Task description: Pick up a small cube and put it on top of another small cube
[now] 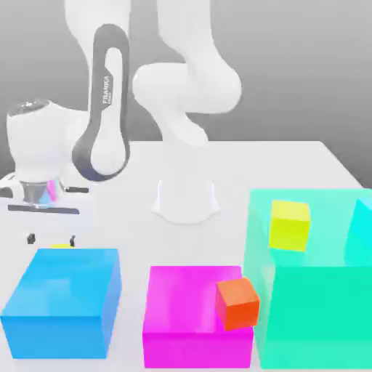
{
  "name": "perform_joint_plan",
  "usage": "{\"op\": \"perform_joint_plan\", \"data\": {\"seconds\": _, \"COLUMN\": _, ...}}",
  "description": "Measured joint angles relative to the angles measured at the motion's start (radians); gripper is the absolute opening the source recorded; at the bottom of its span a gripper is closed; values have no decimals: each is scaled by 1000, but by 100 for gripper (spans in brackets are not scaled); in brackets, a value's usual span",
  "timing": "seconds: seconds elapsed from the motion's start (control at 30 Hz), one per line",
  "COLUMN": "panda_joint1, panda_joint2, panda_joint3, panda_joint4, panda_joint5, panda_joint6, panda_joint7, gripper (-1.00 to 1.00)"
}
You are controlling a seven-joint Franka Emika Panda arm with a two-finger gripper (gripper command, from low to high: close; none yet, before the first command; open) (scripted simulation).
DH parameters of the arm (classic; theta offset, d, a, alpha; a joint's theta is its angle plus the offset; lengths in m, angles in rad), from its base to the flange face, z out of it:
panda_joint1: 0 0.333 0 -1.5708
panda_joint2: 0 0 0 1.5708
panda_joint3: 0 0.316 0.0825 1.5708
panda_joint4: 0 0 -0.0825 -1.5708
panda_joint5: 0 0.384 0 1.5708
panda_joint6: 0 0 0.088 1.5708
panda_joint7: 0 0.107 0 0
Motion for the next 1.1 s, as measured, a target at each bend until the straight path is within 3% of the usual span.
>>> {"op": "perform_joint_plan", "data": {"seconds": 0.27, "panda_joint1": -227, "panda_joint2": 118, "panda_joint3": 279, "panda_joint4": 34, "panda_joint5": 217, "panda_joint6": 80, "panda_joint7": -163, "gripper": 0}}
{"op": "perform_joint_plan", "data": {"seconds": 0.3, "panda_joint1": -252, "panda_joint2": 128, "panda_joint3": 308, "panda_joint4": 37, "panda_joint5": 234, "panda_joint6": 88, "panda_joint7": -176, "gripper": -100}}
{"op": "perform_joint_plan", "data": {"seconds": 0.57, "panda_joint1": -236, "panda_joint2": 120, "panda_joint3": 287, "panda_joint4": 35, "panda_joint5": 217, "panda_joint6": 80, "panda_joint7": -163, "gripper": -100}}
{"op": "perform_joint_plan", "data": {"seconds": 0.9, "panda_joint1": -11, "panda_joint2": -27, "panda_joint3": -7, "panda_joint4": -8, "panda_joint5": -73, "panda_joint6": -14, "panda_joint7": 53, "gripper": -100}}
{"op": "perform_joint_plan", "data": {"seconds": 1.1, "panda_joint1": 18, "panda_joint2": -119, "panda_joint3": -75, "panda_joint4": -30, "panda_joint5": -231, "panda_joint6": -78, "panda_joint7": 171, "gripper": -100}}
